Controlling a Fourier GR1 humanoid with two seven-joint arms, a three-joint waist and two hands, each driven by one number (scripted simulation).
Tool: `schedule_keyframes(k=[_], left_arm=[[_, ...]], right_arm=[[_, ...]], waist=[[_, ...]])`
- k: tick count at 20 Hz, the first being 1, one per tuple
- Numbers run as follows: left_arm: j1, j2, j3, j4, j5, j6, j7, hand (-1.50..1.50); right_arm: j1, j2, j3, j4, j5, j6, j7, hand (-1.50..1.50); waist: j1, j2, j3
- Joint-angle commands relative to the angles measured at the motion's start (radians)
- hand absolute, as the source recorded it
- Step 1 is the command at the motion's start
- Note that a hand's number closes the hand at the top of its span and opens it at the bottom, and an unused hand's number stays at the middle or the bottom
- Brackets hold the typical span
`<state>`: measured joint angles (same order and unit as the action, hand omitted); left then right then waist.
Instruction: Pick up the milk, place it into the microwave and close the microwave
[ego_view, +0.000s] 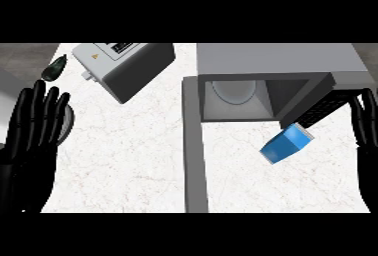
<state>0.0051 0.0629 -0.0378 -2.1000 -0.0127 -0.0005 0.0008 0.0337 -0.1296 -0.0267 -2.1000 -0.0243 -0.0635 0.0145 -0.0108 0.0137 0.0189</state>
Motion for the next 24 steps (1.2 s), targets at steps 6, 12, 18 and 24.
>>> schedule_keyframes(k=[6,12,18,24], left_arm=[[-0.031,0.088,0.106,0.058,0.08,-0.079,-0.004,-1.5],[0.101,0.085,0.196,-0.105,0.395,-0.138,0.166,-1.5],[0.229,0.135,0.323,-0.219,0.581,-0.223,0.212,-1.5],[0.321,0.094,0.39,-0.214,0.604,-0.315,0.154,-1.5]], right_arm=[[-0.114,-0.176,-0.144,0.089,-0.47,0.352,0.035,-1.5],[-0.122,-0.286,-0.276,0.183,-0.784,0.499,0.115,-1.5],[-0.126,-0.29,-0.293,0.316,-0.728,0.554,0.097,-1.5],[-0.142,-0.233,-0.24,0.292,-0.576,0.514,0.088,-1.5]], waist=[[0.01,-0.011,-0.018],[0.023,-0.017,-0.018],[0.023,-0.015,-0.019],[0.02,-0.014,-0.019]])
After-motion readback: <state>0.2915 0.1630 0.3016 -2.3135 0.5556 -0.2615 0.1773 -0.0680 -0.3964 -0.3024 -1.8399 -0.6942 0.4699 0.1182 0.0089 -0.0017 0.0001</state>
